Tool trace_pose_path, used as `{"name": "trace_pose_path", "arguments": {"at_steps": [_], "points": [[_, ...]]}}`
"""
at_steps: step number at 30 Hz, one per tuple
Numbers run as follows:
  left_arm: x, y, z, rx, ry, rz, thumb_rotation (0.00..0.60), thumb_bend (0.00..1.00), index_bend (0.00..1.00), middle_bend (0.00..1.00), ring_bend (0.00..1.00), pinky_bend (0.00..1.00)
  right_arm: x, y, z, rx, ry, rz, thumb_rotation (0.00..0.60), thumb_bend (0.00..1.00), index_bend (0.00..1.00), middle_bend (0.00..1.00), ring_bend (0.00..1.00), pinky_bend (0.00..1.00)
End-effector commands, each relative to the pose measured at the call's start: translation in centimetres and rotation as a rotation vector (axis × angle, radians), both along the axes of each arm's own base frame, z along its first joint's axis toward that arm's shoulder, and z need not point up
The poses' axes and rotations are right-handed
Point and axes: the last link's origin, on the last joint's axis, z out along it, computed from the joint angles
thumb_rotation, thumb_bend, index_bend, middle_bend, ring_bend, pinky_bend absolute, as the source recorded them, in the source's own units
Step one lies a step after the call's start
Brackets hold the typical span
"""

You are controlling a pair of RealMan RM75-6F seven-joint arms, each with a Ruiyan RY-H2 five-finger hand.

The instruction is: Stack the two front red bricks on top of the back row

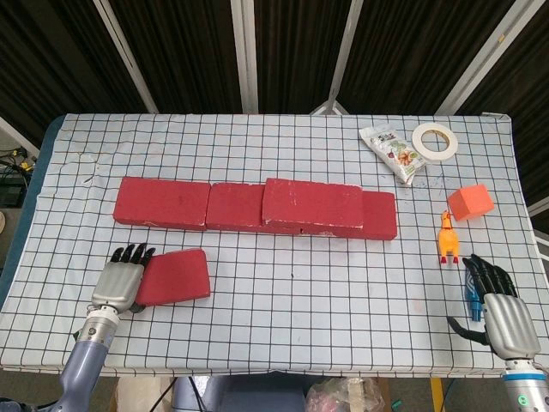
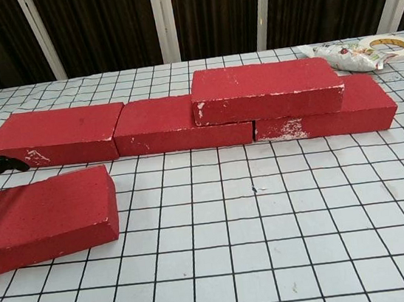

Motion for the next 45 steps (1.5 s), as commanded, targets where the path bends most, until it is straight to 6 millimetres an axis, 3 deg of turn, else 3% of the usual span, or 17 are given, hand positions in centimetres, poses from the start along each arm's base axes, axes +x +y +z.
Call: {"name": "trace_pose_path", "arguments": {"at_steps": [1,17,35,41,45], "points": [[-0.1,0.1,-0.2,0.001,0.003,0.004,0.6,0.0,0.0,0.0,0.0,0.1,0.0,0.0,0.0,0.0,0.0,-0.003,0.6,0.24,0.05,0.0,0.0,0.0],[-0.5,1.1,-1.0,0.007,0.022,0.035,0.6,0.0,0.0,0.11,0.04,0.15,-0.2,-0.3,-0.2,-0.003,0.007,-0.021,0.6,0.24,0.05,0.0,0.0,0.0],[-0.2,2.0,-1.0,0.05,0.026,0.012,0.6,0.0,0.19,0.22,0.06,0.15,-0.1,-0.2,-0.1,-0.01,0.0,-0.027,0.6,0.24,0.05,0.0,0.0,0.0],[1.0,1.9,0.0,0.07,-0.008,-0.028,0.6,0.02,0.23,0.23,0.06,0.15,-0.2,-0.2,-0.1,-0.01,-0.002,-0.034,0.6,0.24,0.05,0.0,0.0,0.0],[3.0,1.8,2.2,0.07,-0.033,-0.083,0.6,0.02,0.24,0.23,0.06,0.15,-0.2,-0.2,-0.1,-0.011,-0.003,-0.037,0.6,0.24,0.05,0.0,0.0,0.0]]}}
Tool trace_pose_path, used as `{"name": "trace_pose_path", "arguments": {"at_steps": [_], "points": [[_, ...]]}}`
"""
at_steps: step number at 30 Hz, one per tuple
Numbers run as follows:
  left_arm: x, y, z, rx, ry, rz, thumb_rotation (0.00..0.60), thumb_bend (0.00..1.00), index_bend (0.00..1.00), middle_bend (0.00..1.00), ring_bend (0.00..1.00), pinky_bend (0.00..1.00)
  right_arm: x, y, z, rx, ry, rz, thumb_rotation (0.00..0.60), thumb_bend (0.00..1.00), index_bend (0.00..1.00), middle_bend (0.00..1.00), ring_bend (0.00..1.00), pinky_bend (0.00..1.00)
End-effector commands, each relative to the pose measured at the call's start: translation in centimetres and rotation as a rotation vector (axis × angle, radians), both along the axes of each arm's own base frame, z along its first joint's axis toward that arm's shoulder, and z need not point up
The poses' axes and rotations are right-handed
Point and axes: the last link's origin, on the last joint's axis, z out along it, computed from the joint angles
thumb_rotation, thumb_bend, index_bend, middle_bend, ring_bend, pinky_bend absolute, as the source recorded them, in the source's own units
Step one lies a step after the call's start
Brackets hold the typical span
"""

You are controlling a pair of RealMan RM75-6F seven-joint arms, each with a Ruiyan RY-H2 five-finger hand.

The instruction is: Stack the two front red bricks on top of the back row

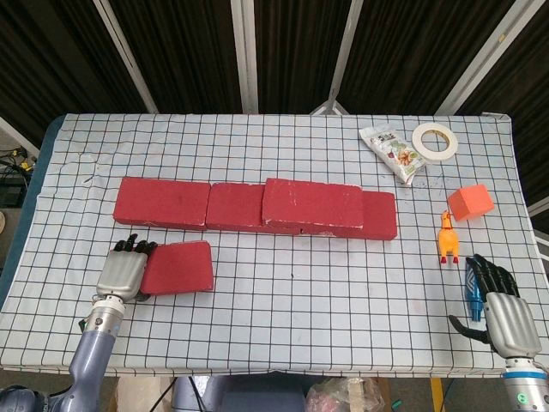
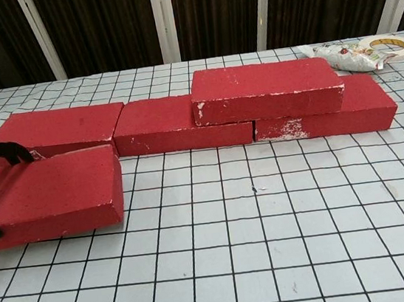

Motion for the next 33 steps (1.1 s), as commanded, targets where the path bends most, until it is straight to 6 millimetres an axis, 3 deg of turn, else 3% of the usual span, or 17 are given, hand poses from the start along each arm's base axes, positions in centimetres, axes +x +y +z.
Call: {"name": "trace_pose_path", "arguments": {"at_steps": [1,6,14,22,33], "points": [[2.0,0.1,2.3,-0.005,-0.015,-0.061,0.6,0.02,0.24,0.23,0.06,0.15,0.0,0.0,0.0,0.001,-0.001,-0.002,0.6,0.24,0.05,0.0,0.0,0.0],[4.7,1.4,5.3,-0.07,-0.017,-0.083,0.6,0.02,0.25,0.22,0.06,0.15,-0.1,-0.1,-0.1,-0.001,0.002,-0.01,0.6,0.24,0.05,0.0,0.0,0.0],[7.8,6.2,9.3,-0.022,0.072,-0.173,0.6,0.02,0.26,0.21,0.06,0.14,-0.3,-0.3,-0.2,-0.013,0.018,-0.037,0.6,0.24,0.05,0.0,0.0,0.0],[7.7,10.3,9.4,-0.021,0.004,-0.192,0.6,0.02,0.27,0.22,0.06,0.13,-0.5,-0.5,-0.2,-0.034,0.044,-0.067,0.6,0.24,0.05,0.0,0.0,0.0],[7.4,14.4,8.4,-0.061,-0.011,-0.17,0.6,0.02,0.28,0.22,0.06,0.13,-0.9,-1.2,-0.8,-0.037,0.085,-0.11,0.6,0.24,0.05,0.0,0.0,0.0]]}}
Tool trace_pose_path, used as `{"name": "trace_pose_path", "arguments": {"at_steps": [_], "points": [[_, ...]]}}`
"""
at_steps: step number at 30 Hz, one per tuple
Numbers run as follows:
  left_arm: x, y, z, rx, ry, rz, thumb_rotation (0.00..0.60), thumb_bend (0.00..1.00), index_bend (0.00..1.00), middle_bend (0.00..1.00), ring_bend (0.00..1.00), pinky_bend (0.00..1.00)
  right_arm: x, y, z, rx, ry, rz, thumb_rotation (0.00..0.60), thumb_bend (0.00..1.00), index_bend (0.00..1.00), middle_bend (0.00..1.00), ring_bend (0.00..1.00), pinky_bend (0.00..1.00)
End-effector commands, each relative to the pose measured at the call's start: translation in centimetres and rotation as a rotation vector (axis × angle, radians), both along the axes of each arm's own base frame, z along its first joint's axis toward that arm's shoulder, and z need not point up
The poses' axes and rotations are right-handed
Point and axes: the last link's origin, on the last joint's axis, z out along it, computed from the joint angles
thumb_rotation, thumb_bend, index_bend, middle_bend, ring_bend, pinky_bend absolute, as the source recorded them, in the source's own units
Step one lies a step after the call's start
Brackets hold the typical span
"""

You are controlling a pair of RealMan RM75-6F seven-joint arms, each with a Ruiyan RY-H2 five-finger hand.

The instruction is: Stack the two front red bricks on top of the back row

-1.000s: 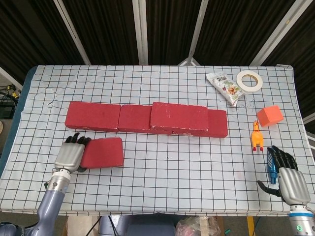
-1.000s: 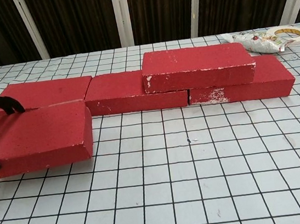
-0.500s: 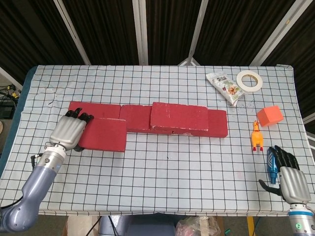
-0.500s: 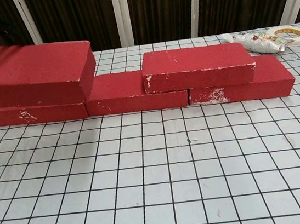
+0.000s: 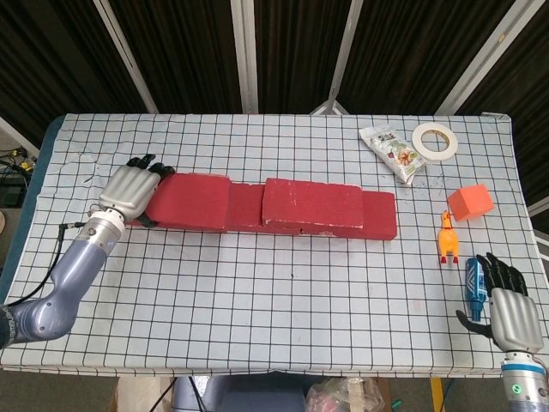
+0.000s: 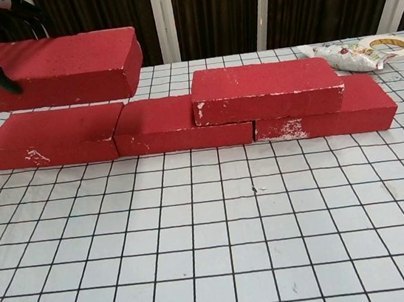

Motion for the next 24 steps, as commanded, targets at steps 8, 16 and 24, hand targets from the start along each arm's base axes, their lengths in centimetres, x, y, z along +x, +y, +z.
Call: {"name": "trace_pose_path", "arguments": {"at_steps": [8,16,24], "points": [[-0.3,2.9,-1.0,-0.036,0.008,-0.001,0.6,0.02,0.28,0.22,0.06,0.13,-0.3,-0.5,-0.3,-0.016,0.022,-0.027,0.6,0.24,0.05,0.0,0.0,0.0],[-0.6,4.4,-1.5,-0.049,0.027,-0.001,0.6,0.02,0.28,0.21,0.06,0.13,-0.4,-0.7,-0.7,-0.015,0.04,-0.052,0.6,0.24,0.05,0.0,0.0,0.0],[-1.2,5.9,-3.0,-0.057,0.033,0.022,0.6,0.02,0.27,0.21,0.06,0.13,-0.5,-0.8,-0.8,-0.021,0.051,-0.071,0.6,0.24,0.05,0.0,0.0,0.0]]}}
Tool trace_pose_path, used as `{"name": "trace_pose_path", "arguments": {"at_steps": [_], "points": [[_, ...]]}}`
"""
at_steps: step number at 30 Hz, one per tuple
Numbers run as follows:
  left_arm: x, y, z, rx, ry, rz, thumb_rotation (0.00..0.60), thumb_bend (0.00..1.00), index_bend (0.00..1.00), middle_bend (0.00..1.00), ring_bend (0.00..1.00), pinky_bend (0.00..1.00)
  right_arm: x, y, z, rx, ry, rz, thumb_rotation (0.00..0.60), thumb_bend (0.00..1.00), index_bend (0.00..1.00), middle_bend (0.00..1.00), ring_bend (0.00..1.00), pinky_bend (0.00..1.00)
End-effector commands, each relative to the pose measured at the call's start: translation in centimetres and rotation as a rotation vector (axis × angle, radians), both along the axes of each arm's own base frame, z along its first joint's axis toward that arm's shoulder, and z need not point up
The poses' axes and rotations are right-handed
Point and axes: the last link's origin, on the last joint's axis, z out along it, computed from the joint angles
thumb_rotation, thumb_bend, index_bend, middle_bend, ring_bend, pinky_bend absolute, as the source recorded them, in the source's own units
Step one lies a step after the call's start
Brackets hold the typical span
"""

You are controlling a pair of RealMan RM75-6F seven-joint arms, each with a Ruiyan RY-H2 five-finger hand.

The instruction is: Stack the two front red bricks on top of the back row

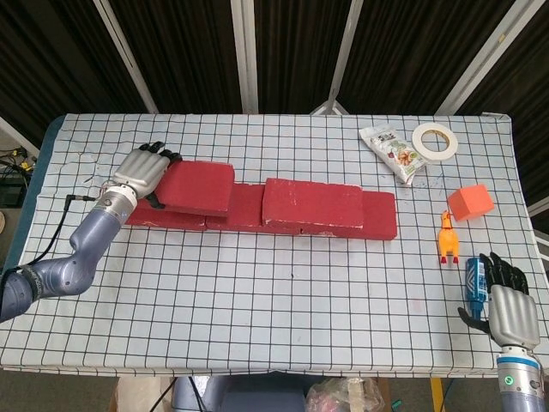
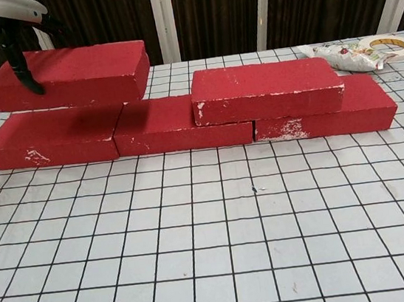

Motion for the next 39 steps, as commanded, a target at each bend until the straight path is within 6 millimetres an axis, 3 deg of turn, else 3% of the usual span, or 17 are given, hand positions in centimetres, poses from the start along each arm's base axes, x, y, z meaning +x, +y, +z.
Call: {"name": "trace_pose_path", "arguments": {"at_steps": [1,12,39], "points": [[-0.2,0.4,-1.0,-0.014,0.004,0.008,0.6,0.02,0.27,0.21,0.06,0.13,-0.1,0.0,0.0,-0.002,0.004,-0.004,0.6,0.24,0.05,0.0,0.0,0.0],[0.3,1.0,-3.1,-0.032,-0.012,0.016,0.6,0.02,0.28,0.21,0.06,0.13,-0.2,-0.2,0.1,-0.007,0.004,-0.01,0.6,0.24,0.05,0.0,0.0,0.0],[2.2,0.9,-5.7,-0.03,-0.011,0.037,0.6,0.02,0.28,0.2,0.06,0.13,-0.4,-0.1,0.8,-0.022,-0.023,-0.007,0.6,0.24,0.05,0.0,0.0,0.0]]}}
